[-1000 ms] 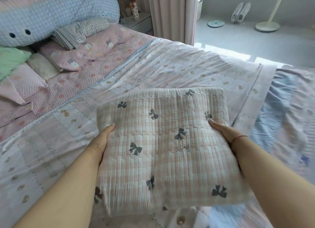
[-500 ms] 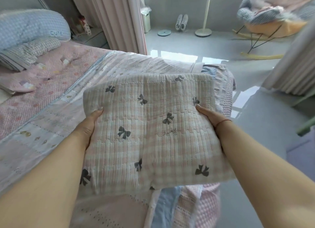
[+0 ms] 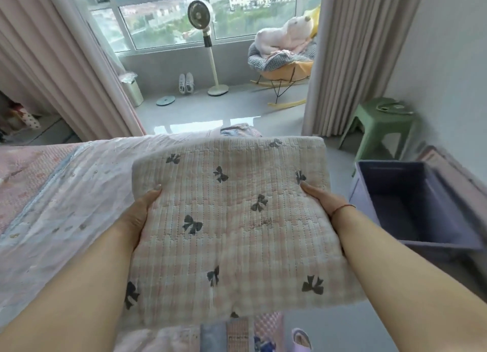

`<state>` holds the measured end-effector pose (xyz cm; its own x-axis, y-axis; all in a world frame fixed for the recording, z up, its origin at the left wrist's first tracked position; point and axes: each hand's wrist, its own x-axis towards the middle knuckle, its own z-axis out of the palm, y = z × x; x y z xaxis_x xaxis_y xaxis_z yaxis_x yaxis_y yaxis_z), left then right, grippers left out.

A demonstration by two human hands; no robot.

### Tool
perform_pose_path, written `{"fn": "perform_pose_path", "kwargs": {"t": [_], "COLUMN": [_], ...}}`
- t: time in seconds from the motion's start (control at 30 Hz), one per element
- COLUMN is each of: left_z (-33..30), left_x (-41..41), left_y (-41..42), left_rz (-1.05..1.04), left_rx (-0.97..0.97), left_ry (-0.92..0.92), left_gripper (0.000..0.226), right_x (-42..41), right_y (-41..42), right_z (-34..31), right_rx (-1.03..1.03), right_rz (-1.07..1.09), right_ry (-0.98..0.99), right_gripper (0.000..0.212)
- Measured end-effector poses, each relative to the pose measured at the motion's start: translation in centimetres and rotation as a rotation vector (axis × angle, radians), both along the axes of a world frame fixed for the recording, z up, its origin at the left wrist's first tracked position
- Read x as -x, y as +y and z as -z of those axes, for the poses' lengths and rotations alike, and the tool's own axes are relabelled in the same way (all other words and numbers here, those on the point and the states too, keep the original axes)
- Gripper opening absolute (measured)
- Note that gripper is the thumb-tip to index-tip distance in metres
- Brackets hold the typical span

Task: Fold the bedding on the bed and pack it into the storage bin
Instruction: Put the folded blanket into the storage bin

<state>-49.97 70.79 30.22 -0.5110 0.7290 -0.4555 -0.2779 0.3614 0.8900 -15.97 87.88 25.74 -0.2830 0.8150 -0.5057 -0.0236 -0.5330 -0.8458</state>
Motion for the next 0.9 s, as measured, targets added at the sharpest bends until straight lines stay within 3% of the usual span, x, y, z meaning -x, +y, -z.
{"fn": "perform_pose_path", "kwargs": {"t": [0.1,0.2,0.23,0.3,0.37,0.47,0.53,0.6,0.67,0.73,0.77,0.8,0.9], "left_z": [-0.5,-1.1,-1.0,-1.1,-1.0,-0.6,0.1,0.6,1.6,2.5,2.5,2.6,2.8], "left_x": [-3.6,-7.7,-8.7,-11.5,-14.0,-18.1,-20.9,-23.3,-25.4,-27.3,-28.5,-30.0,-33.3], "left_y": [3.9,8.3,9.6,13.2,17.0,23.3,28.1,32.4,36.9,41.0,42.8,44.5,48.4], "left_rz": [0.090,0.197,0.232,0.293,0.343,0.433,0.475,0.522,0.543,0.550,0.583,0.638,0.701], "left_rx": [-0.043,-0.054,-0.057,-0.062,-0.054,-0.054,-0.043,-0.031,-0.011,0.039,0.055,0.065,0.099], "left_ry": [-0.014,-0.050,-0.060,-0.080,-0.090,-0.086,-0.082,-0.098,-0.104,-0.082,-0.077,-0.084,-0.078], "left_gripper": [0.037,0.033,0.033,0.031,0.033,0.029,0.023,0.030,0.062,0.085,0.081,0.073,0.050], "right_x": [-4.7,-9.1,-10.5,-14.7,-16.9,-21.6,-24.6,-26.7,-29.1,-31.5,-32.9,-33.9,-35.2], "right_y": [0.5,2.1,3.1,4.5,6.2,7.8,9.9,11.7,13.8,16.0,17.1,18.2,19.9], "right_z": [-0.6,-2.1,-2.0,-1.7,-1.4,-0.4,0.3,-0.2,-0.3,0.5,1.3,1.5,0.9], "right_rx": [-0.039,-0.068,-0.068,-0.126,-0.129,0.033,0.043,0.045,0.034,0.052,0.059,0.049,0.025], "right_rz": [0.055,0.135,0.185,0.330,0.317,0.462,0.519,0.576,0.636,0.673,0.705,0.734,0.786], "right_ry": [0.000,-0.069,-0.092,-0.051,-0.161,-0.107,-0.079,-0.090,-0.075,-0.055,-0.067,-0.067,-0.092], "right_gripper": [0.074,0.031,0.033,0.045,0.059,0.091,0.099,0.073,0.049,0.074,0.088,0.088,0.051]}}
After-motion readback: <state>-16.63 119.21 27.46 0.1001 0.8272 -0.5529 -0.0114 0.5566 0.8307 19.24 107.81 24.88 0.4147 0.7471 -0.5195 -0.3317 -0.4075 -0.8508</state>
